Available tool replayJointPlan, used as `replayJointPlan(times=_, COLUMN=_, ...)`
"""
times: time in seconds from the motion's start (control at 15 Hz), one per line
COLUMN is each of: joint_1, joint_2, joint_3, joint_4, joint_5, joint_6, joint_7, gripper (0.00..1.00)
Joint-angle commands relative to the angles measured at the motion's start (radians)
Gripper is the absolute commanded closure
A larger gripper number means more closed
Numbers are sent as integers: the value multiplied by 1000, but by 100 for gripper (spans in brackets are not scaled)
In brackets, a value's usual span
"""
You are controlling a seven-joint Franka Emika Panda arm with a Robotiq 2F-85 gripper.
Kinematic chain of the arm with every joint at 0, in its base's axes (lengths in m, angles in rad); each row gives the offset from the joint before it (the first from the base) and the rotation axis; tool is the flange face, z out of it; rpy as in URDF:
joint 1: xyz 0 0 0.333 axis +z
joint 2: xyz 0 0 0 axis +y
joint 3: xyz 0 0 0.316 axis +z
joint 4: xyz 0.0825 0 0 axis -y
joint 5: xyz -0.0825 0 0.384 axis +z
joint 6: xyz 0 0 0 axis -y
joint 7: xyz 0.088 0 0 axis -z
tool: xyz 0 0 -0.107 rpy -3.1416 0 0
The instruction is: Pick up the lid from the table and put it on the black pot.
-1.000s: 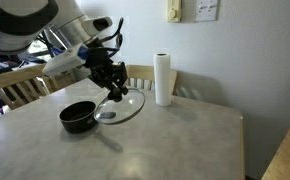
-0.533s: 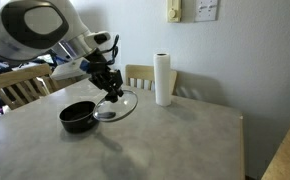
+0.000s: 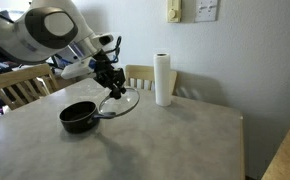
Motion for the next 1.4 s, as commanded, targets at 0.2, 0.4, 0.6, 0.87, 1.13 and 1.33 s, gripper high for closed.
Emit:
replayJointPlan(times=0.2, joint_1=-15, joint_2=26, joint_3=-3, joint_4=43, joint_5=-9, joint_6=21, joint_7=-99, gripper=88)
replayJointPlan(times=0.4, joint_1=-42, joint_2=32, joint_3=7, joint_4=42, joint_5=33, joint_6=40, joint_7=-202, gripper=88)
replayJointPlan(times=0.6, joint_1=-83, joint_2=39, joint_3=10, joint_4=44, joint_5=87, joint_6=63, joint_7=-307, gripper=88)
replayJointPlan(times=0.87, joint_1=-82, joint_2=30, joint_3=3, joint_4=26, joint_5=118, joint_6=56, joint_7=-327, gripper=63)
replayJointPlan(times=1.13, joint_1=-87, joint_2=30, joint_3=7, joint_4=26, joint_5=122, joint_6=61, joint_7=-338, gripper=63)
replayJointPlan(times=1.33, joint_1=-87, joint_2=30, joint_3=8, joint_4=26, joint_5=123, joint_6=61, joint_7=-338, gripper=63)
